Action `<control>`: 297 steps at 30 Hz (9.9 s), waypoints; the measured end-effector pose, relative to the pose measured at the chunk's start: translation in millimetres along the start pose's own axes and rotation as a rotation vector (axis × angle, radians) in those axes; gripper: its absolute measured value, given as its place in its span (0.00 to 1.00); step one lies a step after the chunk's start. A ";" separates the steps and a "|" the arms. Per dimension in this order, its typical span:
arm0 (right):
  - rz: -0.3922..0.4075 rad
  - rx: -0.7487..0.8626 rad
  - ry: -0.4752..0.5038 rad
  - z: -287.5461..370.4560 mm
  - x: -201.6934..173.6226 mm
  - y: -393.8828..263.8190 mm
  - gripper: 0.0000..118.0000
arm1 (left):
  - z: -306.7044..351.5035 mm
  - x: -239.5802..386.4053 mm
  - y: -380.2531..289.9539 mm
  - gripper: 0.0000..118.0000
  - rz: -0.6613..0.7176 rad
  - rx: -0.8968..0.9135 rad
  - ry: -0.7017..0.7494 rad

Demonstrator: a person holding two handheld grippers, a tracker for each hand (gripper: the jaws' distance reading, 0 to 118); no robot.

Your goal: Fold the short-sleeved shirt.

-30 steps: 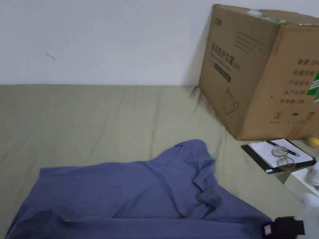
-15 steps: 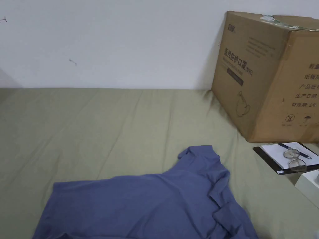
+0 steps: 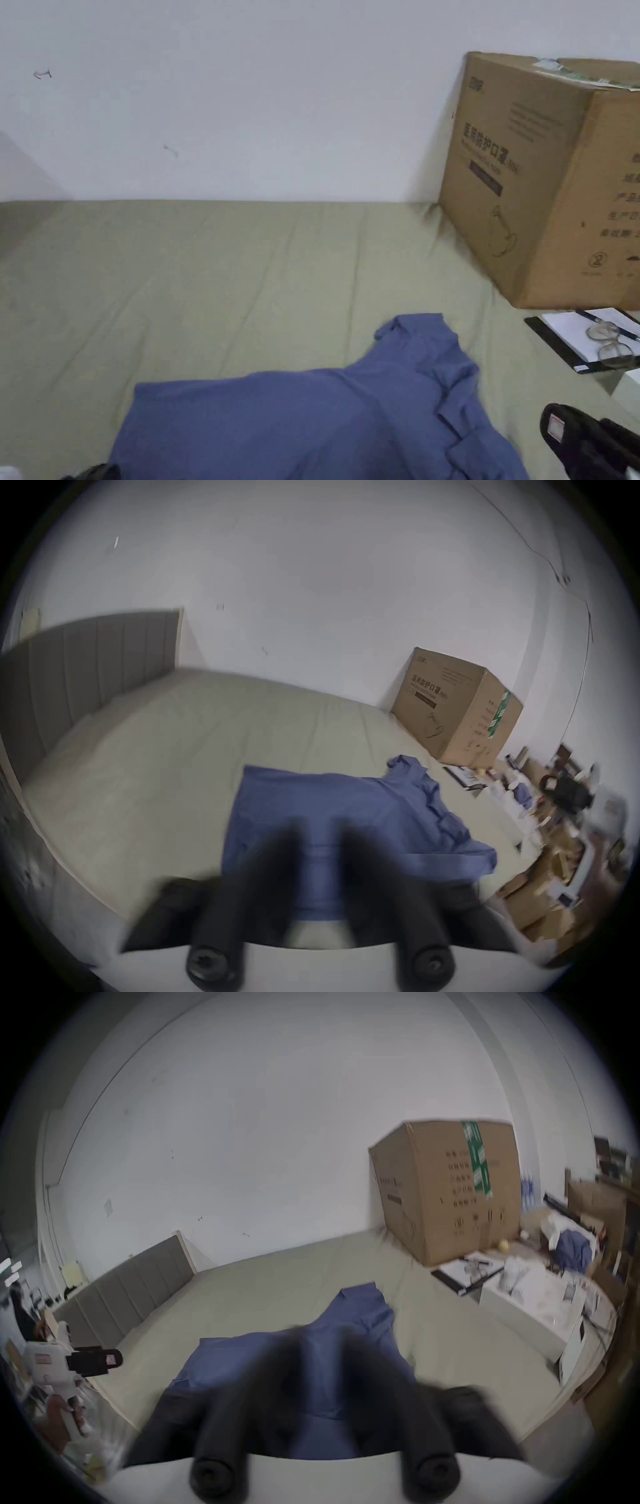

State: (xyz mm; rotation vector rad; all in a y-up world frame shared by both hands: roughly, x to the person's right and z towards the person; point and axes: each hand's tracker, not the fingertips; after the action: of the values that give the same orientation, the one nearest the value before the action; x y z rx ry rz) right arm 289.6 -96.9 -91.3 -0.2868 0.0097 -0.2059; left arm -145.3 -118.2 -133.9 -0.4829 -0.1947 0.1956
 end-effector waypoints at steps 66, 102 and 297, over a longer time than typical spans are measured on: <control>-0.056 -0.668 -0.140 -423.8 122.8 35.8 0.01 | -287.9 -100.4 56.8 0.02 -0.008 -0.505 0.033; -0.349 -0.576 -0.235 -126.4 158.5 -98.3 0.01 | -175.2 -111.6 -20.3 0.03 0.075 -0.577 -0.140; -0.099 -0.232 0.090 -63.7 4.9 -39.7 0.00 | -224.8 79.9 12.0 0.57 0.132 -0.685 -0.301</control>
State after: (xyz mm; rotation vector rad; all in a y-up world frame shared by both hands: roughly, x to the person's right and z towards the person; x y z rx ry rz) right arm 284.0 -152.9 -141.2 -0.5100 0.1093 -0.3172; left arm -18.1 -188.1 -323.6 -1.1506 -0.5325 0.3323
